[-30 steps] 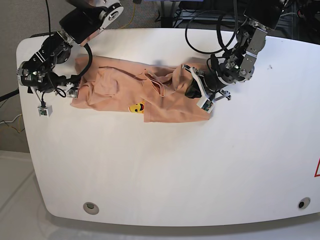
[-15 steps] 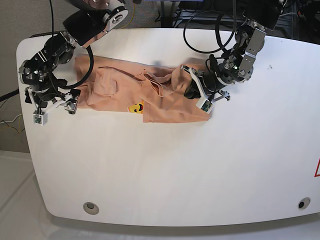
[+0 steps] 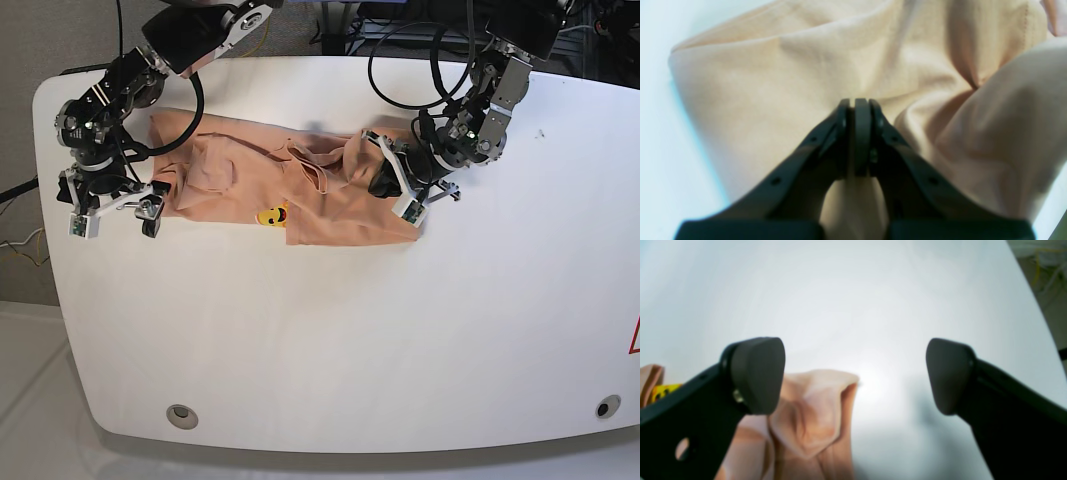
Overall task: Fold the T-shirt properly
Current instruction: 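Move the right gripper to the shirt's opposite end beside the smiley, then lower the right gripper and grasp the shirt end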
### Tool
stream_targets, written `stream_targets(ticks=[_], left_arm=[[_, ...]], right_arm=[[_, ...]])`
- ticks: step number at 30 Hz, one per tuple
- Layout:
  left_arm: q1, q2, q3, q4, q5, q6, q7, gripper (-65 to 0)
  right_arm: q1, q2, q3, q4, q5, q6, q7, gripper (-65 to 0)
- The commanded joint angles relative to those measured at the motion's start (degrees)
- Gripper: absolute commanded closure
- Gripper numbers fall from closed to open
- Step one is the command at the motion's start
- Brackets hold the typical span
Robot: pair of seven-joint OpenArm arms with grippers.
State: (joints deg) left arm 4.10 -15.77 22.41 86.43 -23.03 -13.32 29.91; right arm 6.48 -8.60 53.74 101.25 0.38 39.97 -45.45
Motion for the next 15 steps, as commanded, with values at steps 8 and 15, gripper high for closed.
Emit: stream_targets(ticks=[8, 15], left_arm=[[0.3, -0.4, 0.0, -0.3, 1.4, 0.7, 3.3, -2.6], [0.3, -0.4, 0.0, -0.4, 1.4, 0.7, 3.3, -2.6]], right_arm=[[-2.3, -0.4, 2.8, 1.9, 0.7, 0.0, 8.2, -65.0], [-5.5, -0.4, 2.7, 1.3, 0.8, 0.0, 13.7, -65.0]])
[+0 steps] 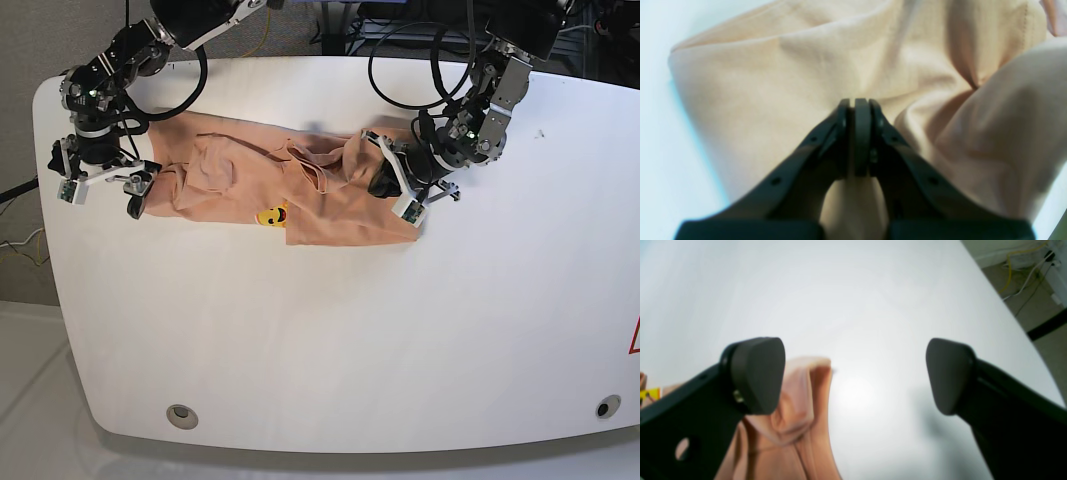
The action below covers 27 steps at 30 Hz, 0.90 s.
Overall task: Fold the T-shirt properly
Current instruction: 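Lower the right gripper and grasp the shirt end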
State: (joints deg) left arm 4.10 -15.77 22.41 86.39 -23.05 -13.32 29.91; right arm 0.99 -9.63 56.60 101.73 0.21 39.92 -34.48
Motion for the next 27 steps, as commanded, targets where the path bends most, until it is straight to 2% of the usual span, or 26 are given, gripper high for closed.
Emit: stream_targets(ticks=[1, 7, 16, 22, 27], left_arm=[[0.3, -0.4, 0.0, -0.4, 1.5, 0.7, 3.3, -2.6], [-0.6, -0.4, 0.1, -0.4, 1.5, 0.7, 3.3, -2.6], [-0.8, -0.4, 0.1, -0.4, 1.5, 0.7, 3.4, -2.6], [-0.8, -0.4, 0.1, -0.4, 1.5, 0.7, 3.4, -2.6], [-0.8, -0.5, 0.1, -0.4, 1.6, 0.7, 3.4, -2.6]], right_arm=[[-0.4, 0.6, -0.2, 0.6, 0.9, 0.1, 3.3, -65.0], [-1.4, 0.6, -0.3, -3.3, 0.8, -0.8, 6.4, -65.0], [-1.5, 0.6, 0.1, -9.4, 1.2, -0.1, 5.7, -65.0], [-0.9, 0.6, 0.1, -10.4, 1.9, 0.1, 0.3, -65.0], [-1.0, 0.6, 0.1, -10.3, 8.5, 0.1, -4.8, -65.0]])
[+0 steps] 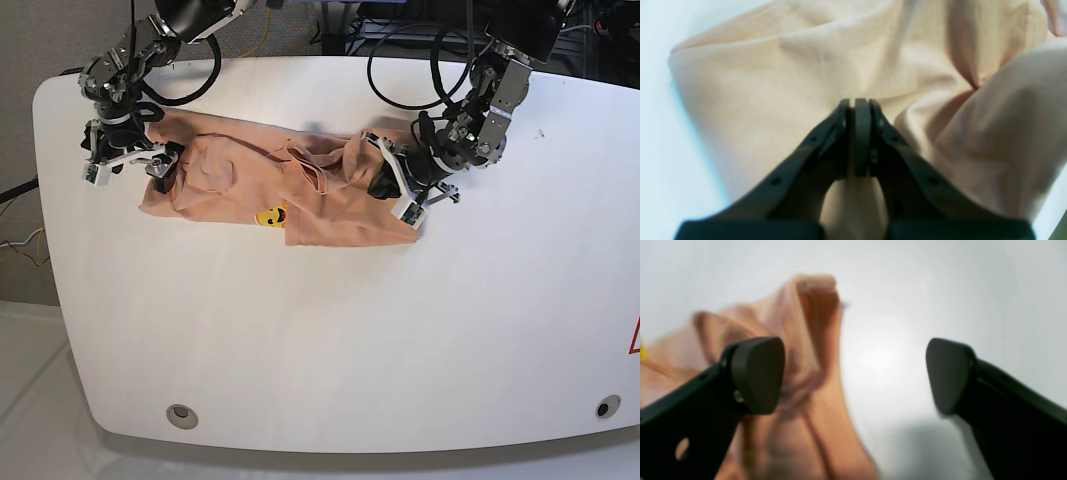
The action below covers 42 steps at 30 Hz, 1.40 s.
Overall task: Fold the T-shirt properly
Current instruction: 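Lower the right gripper and grasp the shirt end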
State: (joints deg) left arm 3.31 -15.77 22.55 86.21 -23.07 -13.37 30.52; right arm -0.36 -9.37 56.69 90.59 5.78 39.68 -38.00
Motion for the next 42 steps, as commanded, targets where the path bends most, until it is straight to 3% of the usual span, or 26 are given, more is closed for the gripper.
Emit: stream_targets(ticks=[1, 7, 15, 22, 35, 42], left_arm=[[0.0, -0.5, 0.0, -0.2, 1.6, 0.8, 2.8, -2.6], [0.0, -0.5, 0.0, -0.3, 1.6, 0.8, 2.8, -2.6], [-0.1, -0.5, 0.0, -0.3, 1.6, 0.8, 2.8, -2.6], [-0.1, -0.4, 0.0, -0.3, 1.6, 0.8, 2.8, -2.6], [-0.1, -0.4, 0.0, -0.3, 1.6, 0.8, 2.8, -2.6], [-0.1, -0.4, 0.0, -0.3, 1.6, 0.8, 2.8, -2.6]], right_arm=[[0.3, 0.4, 0.0, 1.0, 4.3, 0.3, -2.2, -65.0], [0.3, 2.0, 2.0, 0.7, 13.4, 0.3, -8.0, -65.0], [0.1, 2.7, 4.0, 0.9, 21.6, 0.3, -9.2, -65.0], [0.0, 3.0, 4.1, 0.7, 22.4, 0.3, -12.4, -65.0], [-1.3, 1.8, 3.5, 0.7, 22.4, 0.3, -12.7, -65.0], [-3.5, 1.6, -1.0, 0.7, 22.4, 0.3, -13.1, -65.0]])
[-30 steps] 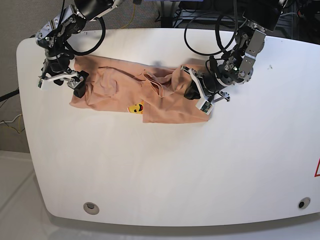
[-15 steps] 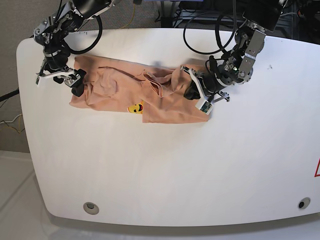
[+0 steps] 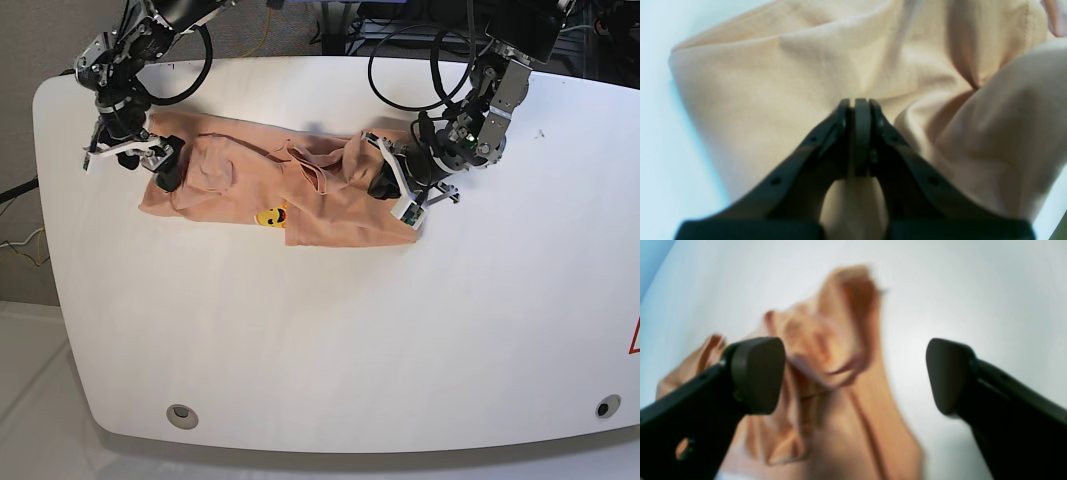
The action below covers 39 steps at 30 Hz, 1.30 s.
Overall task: Fold the T-shirt properly
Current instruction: 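Lower the right gripper and grasp the shirt end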
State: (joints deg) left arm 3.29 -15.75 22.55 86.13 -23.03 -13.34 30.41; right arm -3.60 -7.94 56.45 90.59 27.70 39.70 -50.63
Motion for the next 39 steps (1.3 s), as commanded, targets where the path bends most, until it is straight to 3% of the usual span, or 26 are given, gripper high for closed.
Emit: stream_targets(ticks=[1, 17, 19, 21, 24, 25, 26, 30, 33, 39], left_arm=[[-0.1, -0.5, 0.0, -0.2, 1.5, 0.8, 2.9, -2.6], [-0.1, -0.5, -0.1, -0.2, 1.5, 0.8, 2.9, -2.6], [-0.1, -0.5, -0.1, -0.2, 1.5, 0.8, 2.9, -2.6], [-0.1, -0.5, -0.1, -0.2, 1.5, 0.8, 2.9, -2.6], [-0.1, -0.5, -0.1, -0.2, 1.5, 0.8, 2.9, -2.6], [-0.1, -0.5, -0.1, -0.2, 1.5, 0.8, 2.9, -2.6], [-0.1, -0.5, -0.1, -0.2, 1.5, 0.8, 2.9, -2.6], [-0.1, -0.5, -0.1, -0.2, 1.5, 0.8, 2.9, -2.6], [-0.1, -0.5, -0.1, -0.2, 1.5, 0.8, 2.9, -2.6], [-0.1, -0.5, -0.1, -0.2, 1.5, 0.8, 2.9, -2.6]], right_arm=[[-0.3, 0.1, -1.2, 0.7, 0.5, 0.3, -0.5, -65.0], [-0.6, -1.1, -7.0, -1.9, 0.3, 0.3, -0.5, -63.7], [-0.6, -1.1, -7.5, -2.5, 0.3, 0.3, -0.5, -56.7], [-0.6, -1.1, -7.7, -2.9, 0.3, 0.3, -0.5, -43.8], [-0.6, -1.1, -7.8, -3.0, 0.2, 0.3, -0.5, -20.4], [-0.5, -1.1, -7.8, -3.0, 0.1, 0.3, -0.5, -7.1], [-0.5, -1.1, -7.8, -3.0, 0.1, 0.3, -0.5, 0.0], [-0.3, -1.1, -7.8, -2.5, 0.1, 0.3, -0.5, -3.5], [-0.1, -1.1, -7.9, -1.7, 0.1, 0.3, -0.5, 0.0], [-0.1, -1.1, -8.4, 4.4, 0.1, 0.3, -0.5, 0.0]])
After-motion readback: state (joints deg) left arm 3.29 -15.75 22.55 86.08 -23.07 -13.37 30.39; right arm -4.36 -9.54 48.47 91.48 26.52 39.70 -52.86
